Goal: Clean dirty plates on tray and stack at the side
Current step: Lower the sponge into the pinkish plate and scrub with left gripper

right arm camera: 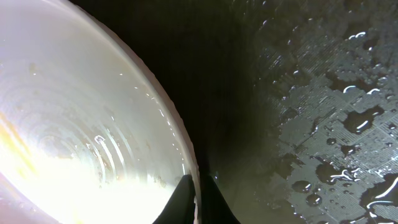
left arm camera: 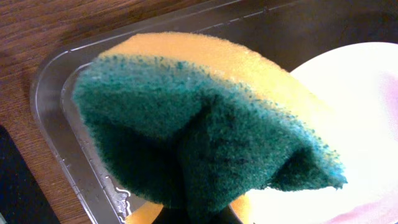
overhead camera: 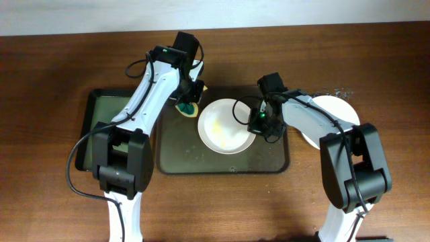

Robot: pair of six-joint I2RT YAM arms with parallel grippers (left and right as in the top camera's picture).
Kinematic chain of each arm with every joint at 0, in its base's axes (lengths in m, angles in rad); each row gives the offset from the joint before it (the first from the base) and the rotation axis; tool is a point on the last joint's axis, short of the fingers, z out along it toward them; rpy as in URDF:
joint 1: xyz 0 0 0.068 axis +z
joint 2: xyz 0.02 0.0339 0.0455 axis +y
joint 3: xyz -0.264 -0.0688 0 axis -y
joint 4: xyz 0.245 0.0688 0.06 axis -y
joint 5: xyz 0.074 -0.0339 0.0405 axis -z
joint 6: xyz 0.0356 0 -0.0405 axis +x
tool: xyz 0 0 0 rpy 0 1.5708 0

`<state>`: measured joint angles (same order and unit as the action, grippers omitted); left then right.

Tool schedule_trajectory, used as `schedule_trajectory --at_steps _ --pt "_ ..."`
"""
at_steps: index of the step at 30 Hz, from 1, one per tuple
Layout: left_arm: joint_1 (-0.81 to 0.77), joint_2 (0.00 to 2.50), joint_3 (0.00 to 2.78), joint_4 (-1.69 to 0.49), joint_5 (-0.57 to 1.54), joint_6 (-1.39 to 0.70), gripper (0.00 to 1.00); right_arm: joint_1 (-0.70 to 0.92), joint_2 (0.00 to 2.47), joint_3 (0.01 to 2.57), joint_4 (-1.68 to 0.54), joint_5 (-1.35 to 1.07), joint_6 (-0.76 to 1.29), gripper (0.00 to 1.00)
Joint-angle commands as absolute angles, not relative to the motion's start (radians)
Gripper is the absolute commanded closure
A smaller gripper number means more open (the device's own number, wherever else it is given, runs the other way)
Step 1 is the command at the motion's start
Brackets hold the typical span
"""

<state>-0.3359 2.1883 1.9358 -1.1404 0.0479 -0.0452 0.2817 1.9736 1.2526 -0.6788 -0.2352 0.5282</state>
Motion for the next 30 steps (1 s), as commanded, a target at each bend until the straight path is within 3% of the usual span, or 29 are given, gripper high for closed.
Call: schedule_trajectory --at_steps 1,12,17,25,30 --pt "-0.34 2.194 1.961 -1.139 0.073 -0.037 1.0 0.289 2.021 1.2 -0.691 -0.215 0.541 0.96" --pt "-0.381 2.194 1.829 -1.028 0.214 -0.037 1.0 0.288 2.021 1.2 -0.687 -0.226 0.539 0.96" --pt "-0.414 2.194 1.817 -1.022 0.215 -0.037 1.0 0.26 2.021 1.2 -0.664 -0.465 0.46 0.96" --pt "-0.428 2.195 1.645 -0.928 0.221 -0.146 1.0 0.261 2.021 1.2 -0.657 -0.467 0.46 0.96" --pt "-0.507 2.195 1.607 -1.028 0.236 -0.083 1.0 0.261 2.021 1.2 -0.649 -0.467 0.461 0.96"
